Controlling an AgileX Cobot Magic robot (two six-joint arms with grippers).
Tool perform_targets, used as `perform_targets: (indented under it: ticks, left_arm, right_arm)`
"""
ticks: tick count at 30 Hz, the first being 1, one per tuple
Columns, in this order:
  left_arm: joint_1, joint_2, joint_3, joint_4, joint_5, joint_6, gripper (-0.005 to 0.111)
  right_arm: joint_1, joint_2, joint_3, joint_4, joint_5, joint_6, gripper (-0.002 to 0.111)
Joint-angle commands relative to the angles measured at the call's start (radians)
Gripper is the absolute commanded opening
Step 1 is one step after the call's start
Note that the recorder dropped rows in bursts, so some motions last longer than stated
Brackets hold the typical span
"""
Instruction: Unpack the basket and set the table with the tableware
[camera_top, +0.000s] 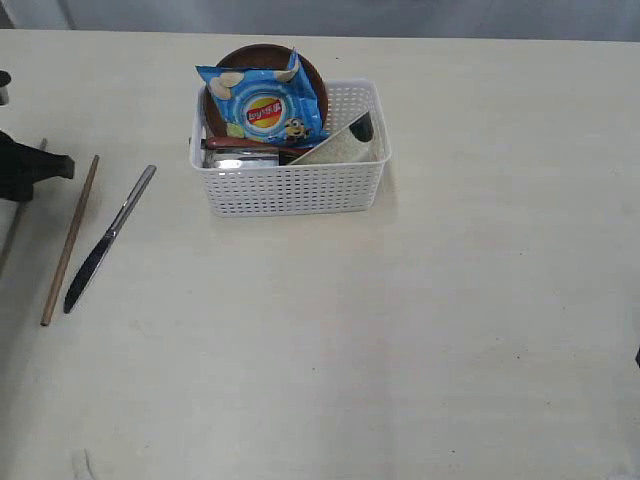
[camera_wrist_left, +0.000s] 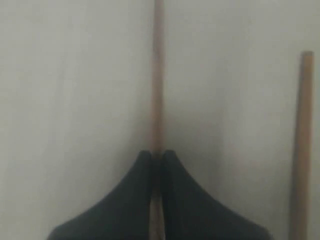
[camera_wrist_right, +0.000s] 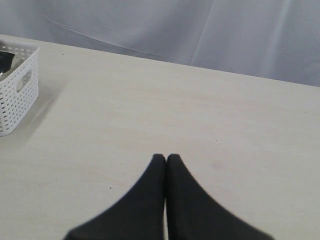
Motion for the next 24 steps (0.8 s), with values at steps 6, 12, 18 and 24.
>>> perform_targets:
  ticks: [6,12,18,24]
  left_arm:
    - [-0.051,0.027,0.018,-0.039,0.156,0.012,0.000]
    - [-0.051,0.027,0.018,-0.036,0.176,0.037,0.026]
    - [-0.051,0.023,-0.009,-0.038,0.213,0.037,0.039]
    - [-0.051,-0.047,-0.052,-0.052,0.253,0.026,0.039]
  right_arm:
    - [0.000,-0.004,0.004,-0.006,-0.003,0.001,0.000]
    - [0.000,-0.004,0.004,-0.006,-0.003,0.001,0.000]
    - [0.000,-0.004,0.004,-0.006,-0.003,0.001,0.000]
    - [0.000,-0.004,0.004,-0.006,-0.003,0.001,0.000]
